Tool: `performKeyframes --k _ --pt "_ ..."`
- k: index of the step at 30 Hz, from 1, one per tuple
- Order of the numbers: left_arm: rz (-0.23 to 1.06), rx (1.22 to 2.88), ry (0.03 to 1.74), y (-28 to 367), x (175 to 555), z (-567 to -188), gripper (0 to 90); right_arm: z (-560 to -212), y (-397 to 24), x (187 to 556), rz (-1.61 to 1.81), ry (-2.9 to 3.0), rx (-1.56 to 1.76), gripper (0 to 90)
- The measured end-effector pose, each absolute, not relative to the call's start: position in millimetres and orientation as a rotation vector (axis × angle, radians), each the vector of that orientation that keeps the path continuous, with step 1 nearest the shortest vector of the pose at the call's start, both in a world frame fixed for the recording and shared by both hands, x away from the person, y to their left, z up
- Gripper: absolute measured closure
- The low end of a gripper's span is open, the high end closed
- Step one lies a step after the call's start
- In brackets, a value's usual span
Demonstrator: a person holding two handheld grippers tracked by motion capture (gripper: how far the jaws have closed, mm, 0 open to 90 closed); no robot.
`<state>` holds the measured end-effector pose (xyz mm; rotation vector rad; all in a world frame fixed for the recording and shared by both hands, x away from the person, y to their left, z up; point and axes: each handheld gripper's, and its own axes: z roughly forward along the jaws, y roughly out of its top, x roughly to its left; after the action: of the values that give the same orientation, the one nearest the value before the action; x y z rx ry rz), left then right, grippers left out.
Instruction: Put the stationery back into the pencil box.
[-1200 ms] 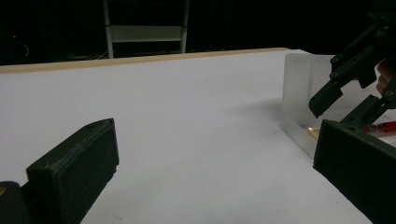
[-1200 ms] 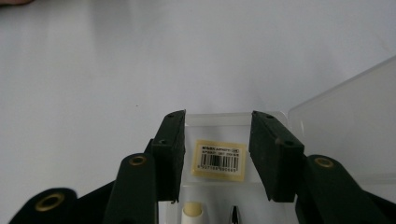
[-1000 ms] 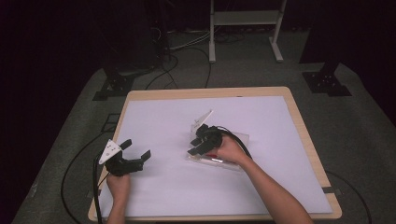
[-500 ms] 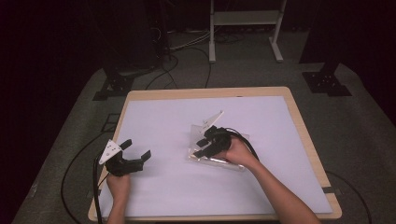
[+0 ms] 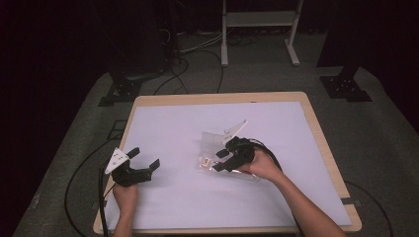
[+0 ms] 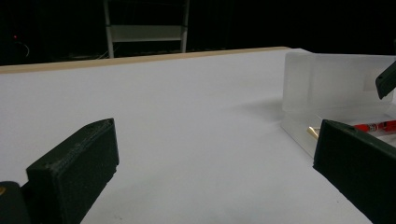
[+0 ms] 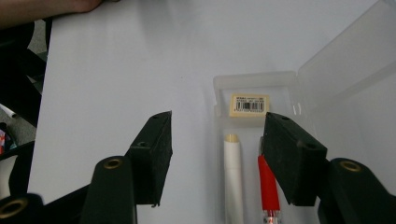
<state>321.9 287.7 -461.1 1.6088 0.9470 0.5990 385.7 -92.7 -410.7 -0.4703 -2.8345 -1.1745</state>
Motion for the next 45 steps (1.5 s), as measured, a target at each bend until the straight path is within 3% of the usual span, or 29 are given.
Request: performKeyframes --k 24,45 --pt "0.599 1.607 0.946 286.9 321.8 -461.1 0.0 -406.0 -136.8 373.7 -1.233 -2.808 -0.576 28.3" --pt "0.599 1.612 0.948 286.8 321.8 -460.9 0.0 -406.8 -177.8 363.6 -1.254 -2.812 -0.674 26.0"
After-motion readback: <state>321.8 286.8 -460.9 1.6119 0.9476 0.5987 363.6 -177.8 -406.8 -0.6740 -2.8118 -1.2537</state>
